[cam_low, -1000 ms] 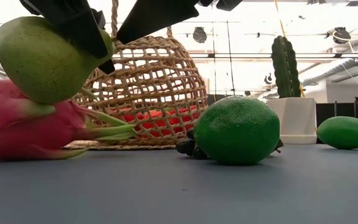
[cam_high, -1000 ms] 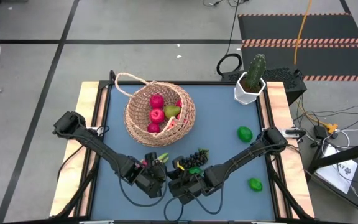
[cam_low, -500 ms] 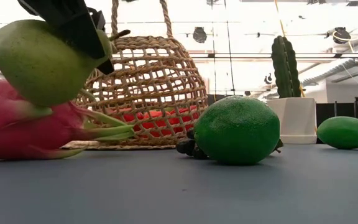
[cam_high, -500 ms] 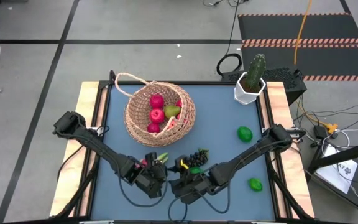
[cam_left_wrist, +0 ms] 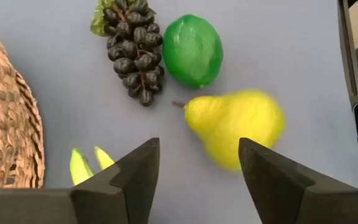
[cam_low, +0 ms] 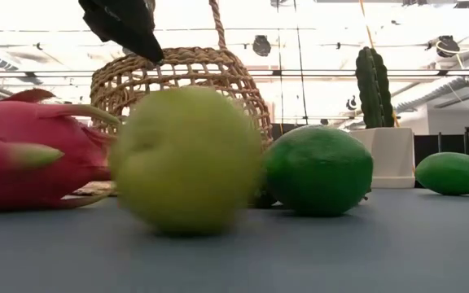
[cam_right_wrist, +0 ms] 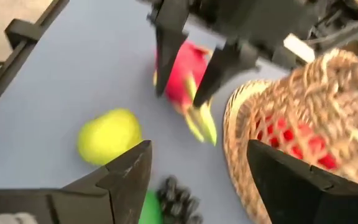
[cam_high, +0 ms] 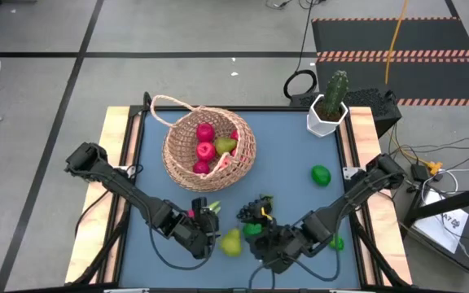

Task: Build produce basket
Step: Put the green pear into the basket

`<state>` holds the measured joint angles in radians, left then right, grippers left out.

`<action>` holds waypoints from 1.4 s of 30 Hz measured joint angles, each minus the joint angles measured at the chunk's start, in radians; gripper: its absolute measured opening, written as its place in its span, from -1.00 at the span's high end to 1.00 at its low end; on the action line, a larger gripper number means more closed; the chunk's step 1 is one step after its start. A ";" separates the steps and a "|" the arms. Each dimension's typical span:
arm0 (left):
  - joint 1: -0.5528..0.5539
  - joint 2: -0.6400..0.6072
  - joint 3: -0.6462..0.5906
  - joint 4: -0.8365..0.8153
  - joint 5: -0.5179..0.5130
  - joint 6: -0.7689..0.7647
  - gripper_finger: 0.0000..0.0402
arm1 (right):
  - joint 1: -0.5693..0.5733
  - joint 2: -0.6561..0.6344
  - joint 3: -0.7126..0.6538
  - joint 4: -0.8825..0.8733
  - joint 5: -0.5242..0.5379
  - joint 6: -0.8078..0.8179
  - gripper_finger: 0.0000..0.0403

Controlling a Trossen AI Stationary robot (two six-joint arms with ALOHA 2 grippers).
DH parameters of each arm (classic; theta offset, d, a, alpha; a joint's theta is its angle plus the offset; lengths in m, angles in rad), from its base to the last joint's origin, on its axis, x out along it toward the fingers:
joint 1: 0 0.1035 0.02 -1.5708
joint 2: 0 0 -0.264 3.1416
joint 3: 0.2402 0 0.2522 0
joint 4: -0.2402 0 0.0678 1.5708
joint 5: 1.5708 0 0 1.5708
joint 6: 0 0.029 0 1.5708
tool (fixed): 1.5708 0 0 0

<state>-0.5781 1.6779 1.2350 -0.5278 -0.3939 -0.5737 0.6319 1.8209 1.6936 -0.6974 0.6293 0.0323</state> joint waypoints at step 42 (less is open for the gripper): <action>-0.088 0.302 0.000 0.142 0.018 -0.072 -0.19 | 0.135 -0.003 -0.511 0.701 -0.031 0.288 -0.13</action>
<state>-0.6665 1.9798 1.2350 -0.3853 -0.3759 -0.6461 0.7670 1.8183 1.1823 0.0039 0.5980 0.3203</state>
